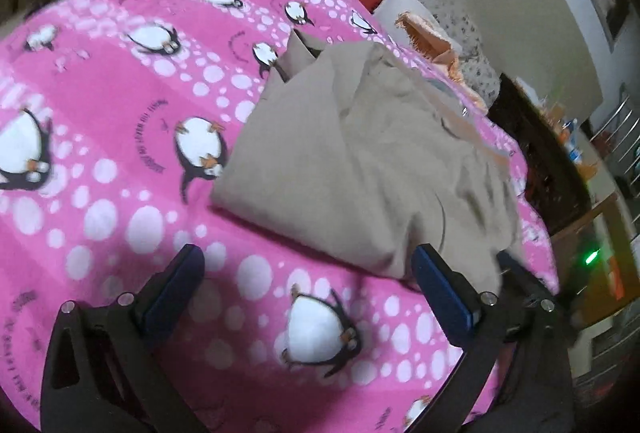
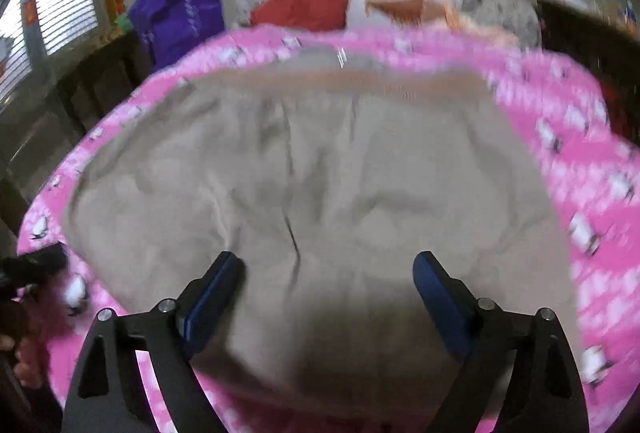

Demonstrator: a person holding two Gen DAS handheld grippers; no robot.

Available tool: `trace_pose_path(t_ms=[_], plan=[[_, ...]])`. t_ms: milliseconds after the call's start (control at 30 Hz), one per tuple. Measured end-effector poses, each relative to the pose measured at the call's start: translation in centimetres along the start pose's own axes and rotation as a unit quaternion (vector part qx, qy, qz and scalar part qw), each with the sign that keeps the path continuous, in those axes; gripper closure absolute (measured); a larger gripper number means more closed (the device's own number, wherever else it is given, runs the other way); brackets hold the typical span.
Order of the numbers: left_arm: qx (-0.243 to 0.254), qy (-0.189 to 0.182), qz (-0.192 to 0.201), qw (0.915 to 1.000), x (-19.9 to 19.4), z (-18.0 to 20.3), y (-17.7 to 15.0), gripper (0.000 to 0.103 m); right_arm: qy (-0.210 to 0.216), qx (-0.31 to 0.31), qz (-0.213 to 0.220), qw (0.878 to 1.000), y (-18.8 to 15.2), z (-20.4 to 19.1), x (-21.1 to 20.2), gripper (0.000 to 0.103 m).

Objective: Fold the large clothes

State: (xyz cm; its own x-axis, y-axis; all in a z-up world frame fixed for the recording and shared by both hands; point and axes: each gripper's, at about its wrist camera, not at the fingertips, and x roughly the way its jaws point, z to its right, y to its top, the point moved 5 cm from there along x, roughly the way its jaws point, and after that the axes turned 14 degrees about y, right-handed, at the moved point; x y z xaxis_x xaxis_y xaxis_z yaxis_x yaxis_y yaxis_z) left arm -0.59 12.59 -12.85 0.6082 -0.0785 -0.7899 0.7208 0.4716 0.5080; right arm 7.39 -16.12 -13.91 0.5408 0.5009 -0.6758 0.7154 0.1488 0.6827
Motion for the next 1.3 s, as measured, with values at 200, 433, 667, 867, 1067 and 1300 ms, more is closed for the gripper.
trace_pose_path(t_ms=[200,433,667,867,1067,1300], plan=[[-0.06,-0.062,0.001,0.9963,1.1,0.3,2.0,0.0,-0.019,-0.02,0.008,1.0,-0.8,-0.7,0.1,0.009],[-0.149,-0.171,-0.026,0.9736,2.2,0.8,4.1,0.0,-0.018,-0.02,0.008,1.0,-0.5,-0.5,0.3,0.008],[-0.17,-0.147,-0.02,0.9742,2.4,-1.1,5.2,0.002,-0.019,-0.021,0.008,1.0,-0.5,-0.6,0.3,0.008],[-0.151,-0.105,-0.03,0.9826,2.9,-1.4,5.7,0.026,-0.019,-0.021,0.008,1.0,-0.5,-0.6,0.3,0.008],[-0.142,-0.082,-0.043,0.9856,3.2,-2.5,4.7,0.064,-0.021,-0.022,0.008,0.999,-0.5,-0.6,0.3,0.008],[-0.092,-0.025,0.013,0.9953,2.6,-1.8,4.3,0.063,-0.038,-0.029,-0.002,0.999,-0.1,-0.8,-0.2,0.006]])
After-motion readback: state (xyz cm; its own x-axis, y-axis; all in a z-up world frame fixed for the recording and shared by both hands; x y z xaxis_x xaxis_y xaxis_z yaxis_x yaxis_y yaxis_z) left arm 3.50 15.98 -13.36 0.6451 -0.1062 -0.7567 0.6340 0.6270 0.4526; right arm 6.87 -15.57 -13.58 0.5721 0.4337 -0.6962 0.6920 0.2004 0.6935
